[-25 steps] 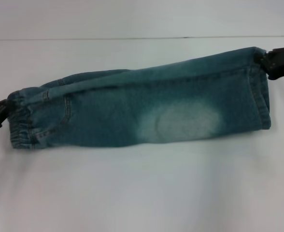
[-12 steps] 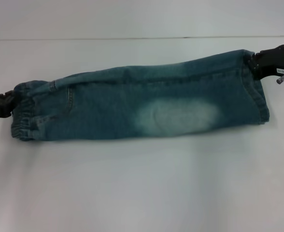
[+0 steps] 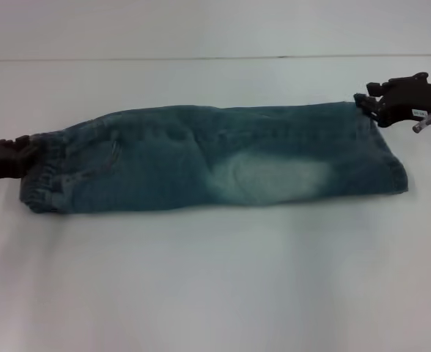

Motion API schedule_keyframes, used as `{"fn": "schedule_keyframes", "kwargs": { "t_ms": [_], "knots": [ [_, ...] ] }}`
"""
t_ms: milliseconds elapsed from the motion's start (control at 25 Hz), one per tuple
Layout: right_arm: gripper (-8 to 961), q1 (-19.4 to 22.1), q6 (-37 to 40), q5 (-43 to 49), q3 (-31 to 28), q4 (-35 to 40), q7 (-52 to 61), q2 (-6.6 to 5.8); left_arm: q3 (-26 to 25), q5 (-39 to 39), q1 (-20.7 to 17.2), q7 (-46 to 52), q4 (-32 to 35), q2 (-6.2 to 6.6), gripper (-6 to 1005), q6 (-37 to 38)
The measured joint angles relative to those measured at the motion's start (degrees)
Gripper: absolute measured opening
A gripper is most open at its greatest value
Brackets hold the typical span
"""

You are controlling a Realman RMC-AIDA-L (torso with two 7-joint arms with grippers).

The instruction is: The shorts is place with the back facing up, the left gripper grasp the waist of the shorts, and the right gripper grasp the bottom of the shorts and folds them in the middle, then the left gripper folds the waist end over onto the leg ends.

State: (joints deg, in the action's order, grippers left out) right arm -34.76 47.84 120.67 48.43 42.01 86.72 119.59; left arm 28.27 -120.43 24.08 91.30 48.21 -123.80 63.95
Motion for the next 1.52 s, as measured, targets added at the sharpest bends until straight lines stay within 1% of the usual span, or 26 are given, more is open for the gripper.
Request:
{"fn": "schedule_keyframes", "kwargs": {
  "t_ms": [240, 360, 440, 520, 640, 800, 880, 1040, 1200, 1360, 1520],
  "knots": [
    [323, 1.4, 0.65, 0.28, 0.25, 1.72, 0.8, -0.14, 0.03, -0.24, -0.68, -0.35, 0.64, 0.05, 214, 0.15],
    [398, 3.29, 2.75, -0.21, -0.09, 4.61, 0.83, 0.02, -0.34, 1.8, -2.28, -1.83, 2.57, -0.09, 410, 1.88],
    [448, 4.87, 5.03, -1.62, -0.18, 6.64, 0.62, 0.07, -0.54, 4.12, -3.52, -3.34, 3.53, -0.15, 490, 4.34],
    [530, 6.65, 8.46, -4.06, -0.3, 8.39, -0.58, 0.01, -1.5, 6.79, -4.93, -5.78, 4.25, -0.16, 570, 7.9],
    [654, 9.1, 14.26, -8.62, -1.08, 9.8, -4.04, -0.15, -4.96, 8.96, -6.68, -9.88, 4.51, -0.15, 693, 14.37],
    [824, 11.46, 23.8, -12.04, -3.13, 9.89, -10.1, -0.16, -8.75, 9.16, -9.1, -16.81, 2.41, -0.11, 865, 21.18],
    [910, 12.37, 28.56, -12.41, -3.92, 9.47, -13.28, -0.12, -9.63, 9.11, -10.73, -20.53, 0.49, -0.13, 882, 23.53],
    [918, 14.09, 38.88, -12.33, -4.15, 7.83, -21.3, -0.11, -11.25, 8.61, -12.97, -25.84, -2.55, -0.12, 907, 26.36],
    [922, 15.13, 46.68, -11.67, -4.06, 6.37, -26.77, -0.24, -13.09, 8.45, -14.1, -28.94, -5.17, -0.12, 906, 26.45],
    [922, 15.36, 49.59, -8.57, -3.57, 6.06, -27.51, -0.05, -14.25, 8.4, -13.91, -31.03, -7.78, -0.12, 905, 24.09],
    [922, 15.02, 50.4, -7.19, -3.47, 5.62, -27.11, 0.07, -14.01, 8.4, -12.36, -32.91, -10.53, -0.12, 904, 19.05]
  ]
}}
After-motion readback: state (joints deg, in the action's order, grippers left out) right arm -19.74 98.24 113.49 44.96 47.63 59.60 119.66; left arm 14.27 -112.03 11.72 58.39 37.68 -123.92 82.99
